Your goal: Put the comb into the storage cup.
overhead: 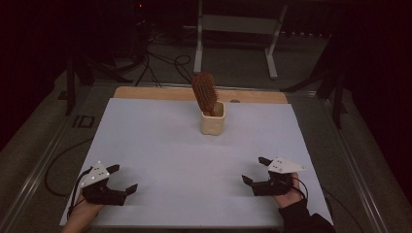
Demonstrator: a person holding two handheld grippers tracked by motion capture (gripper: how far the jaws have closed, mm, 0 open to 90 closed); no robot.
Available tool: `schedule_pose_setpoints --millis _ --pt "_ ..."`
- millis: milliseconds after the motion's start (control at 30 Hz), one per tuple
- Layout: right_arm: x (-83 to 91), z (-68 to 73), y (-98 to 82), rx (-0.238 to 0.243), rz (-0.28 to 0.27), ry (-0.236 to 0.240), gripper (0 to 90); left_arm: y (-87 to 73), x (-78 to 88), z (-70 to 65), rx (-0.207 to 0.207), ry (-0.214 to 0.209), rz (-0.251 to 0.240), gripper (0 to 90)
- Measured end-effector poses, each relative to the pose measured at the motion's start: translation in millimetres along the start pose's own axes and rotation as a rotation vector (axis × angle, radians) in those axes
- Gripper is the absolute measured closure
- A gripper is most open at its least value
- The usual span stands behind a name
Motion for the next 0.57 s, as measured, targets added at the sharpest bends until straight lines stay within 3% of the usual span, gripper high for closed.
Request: schedule_pose_setpoints --millis 300,567 --pt "-2.9 1.9 -1.3 0.004 0.011 0.008 8.9 -6.9 8.5 9.7 0.052 0.029 -0.031 0.0" --pt "-4.6 2.0 -3.0 0.013 0.016 0.008 8.9 -5.7 6.0 7.2 0.020 0.046 -0.037 0.0"
Point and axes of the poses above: each handheld gripper's, and its own axes: x roughly backward along the jaws, y roughly out of its top, z roughly to its left, the point moved 9 cm from there along -x, roughly forward along the jaws, and after that the axes turned 6 degrees about x, right-handed, at the moved point
